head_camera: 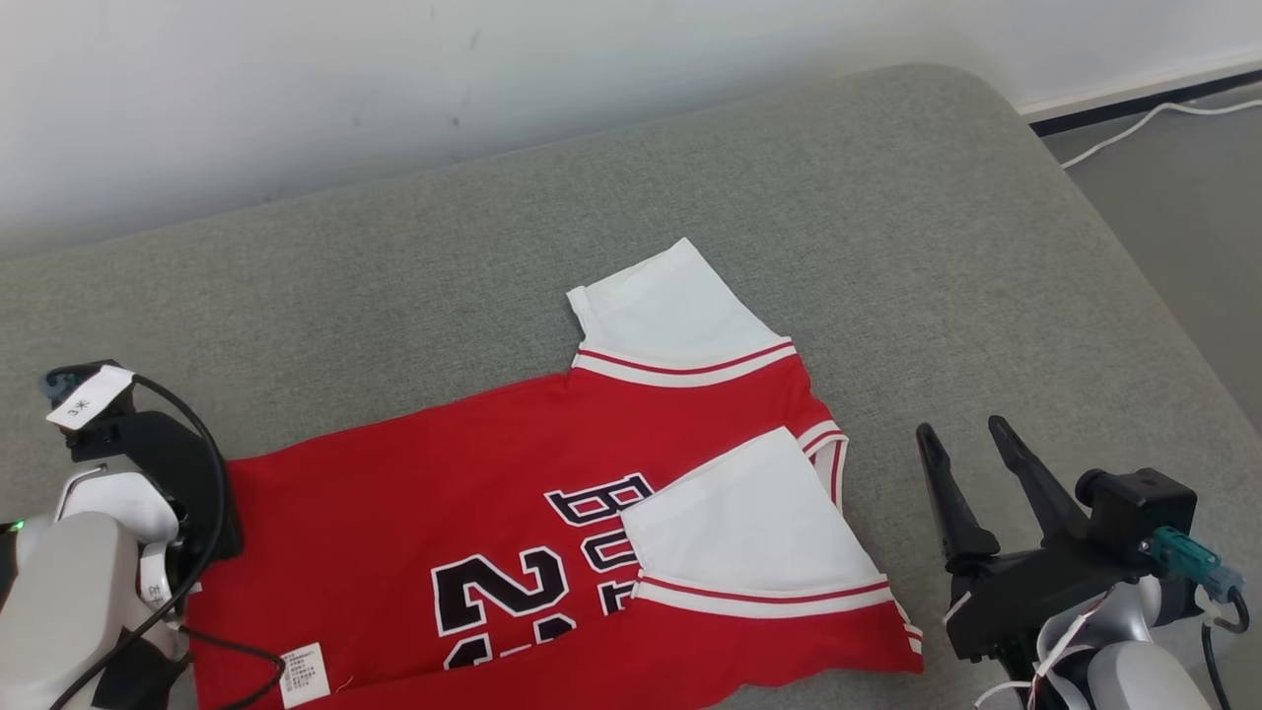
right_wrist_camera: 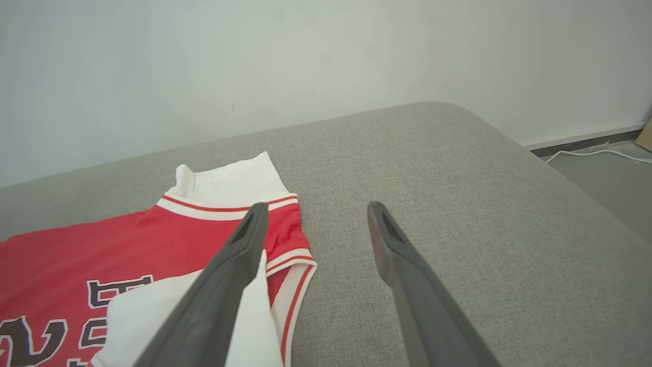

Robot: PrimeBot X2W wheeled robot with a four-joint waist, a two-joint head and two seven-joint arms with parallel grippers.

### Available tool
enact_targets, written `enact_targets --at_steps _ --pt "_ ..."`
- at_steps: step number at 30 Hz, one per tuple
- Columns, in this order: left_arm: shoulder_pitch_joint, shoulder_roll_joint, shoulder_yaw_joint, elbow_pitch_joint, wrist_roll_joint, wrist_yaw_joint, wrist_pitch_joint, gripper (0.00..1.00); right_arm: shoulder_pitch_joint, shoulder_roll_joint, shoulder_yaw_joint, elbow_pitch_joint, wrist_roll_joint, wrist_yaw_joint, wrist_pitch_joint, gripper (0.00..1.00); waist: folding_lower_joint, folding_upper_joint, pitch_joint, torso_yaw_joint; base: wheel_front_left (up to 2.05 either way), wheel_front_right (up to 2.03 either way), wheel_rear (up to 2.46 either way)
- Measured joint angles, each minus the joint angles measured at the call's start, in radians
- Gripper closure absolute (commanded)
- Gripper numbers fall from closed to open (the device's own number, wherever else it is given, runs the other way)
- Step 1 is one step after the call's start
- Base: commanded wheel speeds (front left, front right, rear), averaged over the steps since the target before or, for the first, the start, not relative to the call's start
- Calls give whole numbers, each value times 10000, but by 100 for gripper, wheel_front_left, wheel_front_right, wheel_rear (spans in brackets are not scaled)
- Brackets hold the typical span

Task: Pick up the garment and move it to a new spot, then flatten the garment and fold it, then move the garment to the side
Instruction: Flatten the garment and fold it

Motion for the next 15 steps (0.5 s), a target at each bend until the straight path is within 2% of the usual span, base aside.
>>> enact_targets --at_steps 12,14,15 --pt "0 25 105 339 -19 -6 142 0 -18 12 215 146 0 13 -21 0 0 0 4 18 0 0 0" --pt "-28 12 102 372 -21 -10 117 12 -17 -6 184 174 0 13 -21 0 0 0 28 -6 0 0 0" --pt "-50 2 100 382 -31 -46 115 24 -17 -12 180 186 0 13 -21 0 0 0 36 -13 0 0 0"
